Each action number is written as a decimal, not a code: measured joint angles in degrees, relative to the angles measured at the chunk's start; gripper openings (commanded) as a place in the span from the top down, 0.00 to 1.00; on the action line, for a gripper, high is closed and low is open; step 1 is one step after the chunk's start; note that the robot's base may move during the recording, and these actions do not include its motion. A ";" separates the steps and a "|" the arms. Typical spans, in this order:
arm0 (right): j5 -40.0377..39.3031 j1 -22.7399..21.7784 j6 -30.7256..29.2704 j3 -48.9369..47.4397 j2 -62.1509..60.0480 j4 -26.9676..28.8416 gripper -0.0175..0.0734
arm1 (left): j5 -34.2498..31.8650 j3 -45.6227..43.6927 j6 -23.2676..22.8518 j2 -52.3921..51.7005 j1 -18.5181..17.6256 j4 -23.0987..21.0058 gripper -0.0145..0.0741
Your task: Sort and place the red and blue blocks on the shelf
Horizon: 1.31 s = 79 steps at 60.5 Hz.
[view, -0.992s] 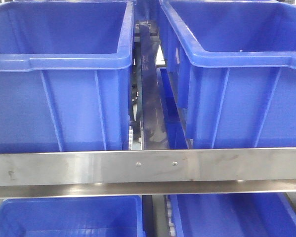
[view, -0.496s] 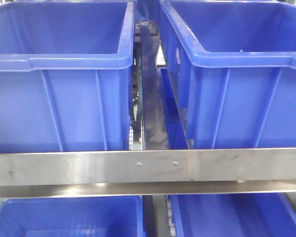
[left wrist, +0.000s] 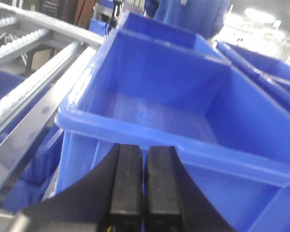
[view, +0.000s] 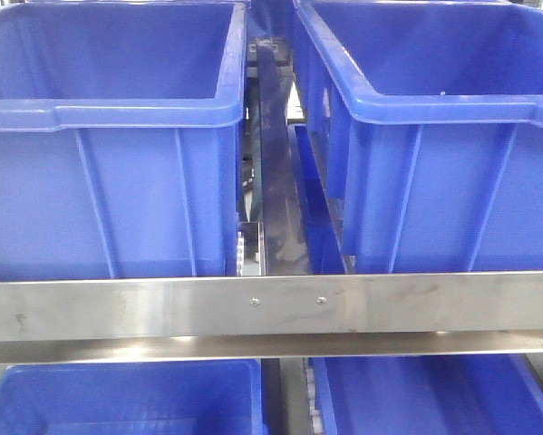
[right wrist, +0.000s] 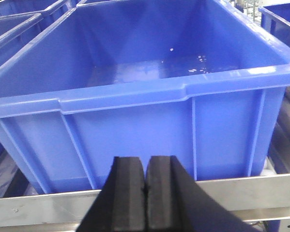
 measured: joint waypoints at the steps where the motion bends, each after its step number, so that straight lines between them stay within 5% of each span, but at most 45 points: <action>1: 0.00 0.00 0.00 0.00 0.00 0.00 0.76 | 0.00 0.00 0.00 -0.23 0.00 0.00 0.70; 50: 0.00 0.00 0.00 0.00 0.00 0.00 0.76 | -0.28 0.00 0.71 -1.12 0.00 -1.86 0.70; 56: 0.00 0.00 0.00 0.00 0.00 0.00 0.76 | -0.28 0.00 6.30 -1.12 0.00 -7.67 0.70; 67: 0.00 0.00 0.00 0.00 0.00 0.00 0.76 | -0.28 0.00 23.19 -1.12 0.00 -20.96 0.70; 79: 0.00 0.00 0.00 0.00 0.00 0.00 0.76 | -0.06 0.00 28.05 -1.12 0.00 -23.77 0.70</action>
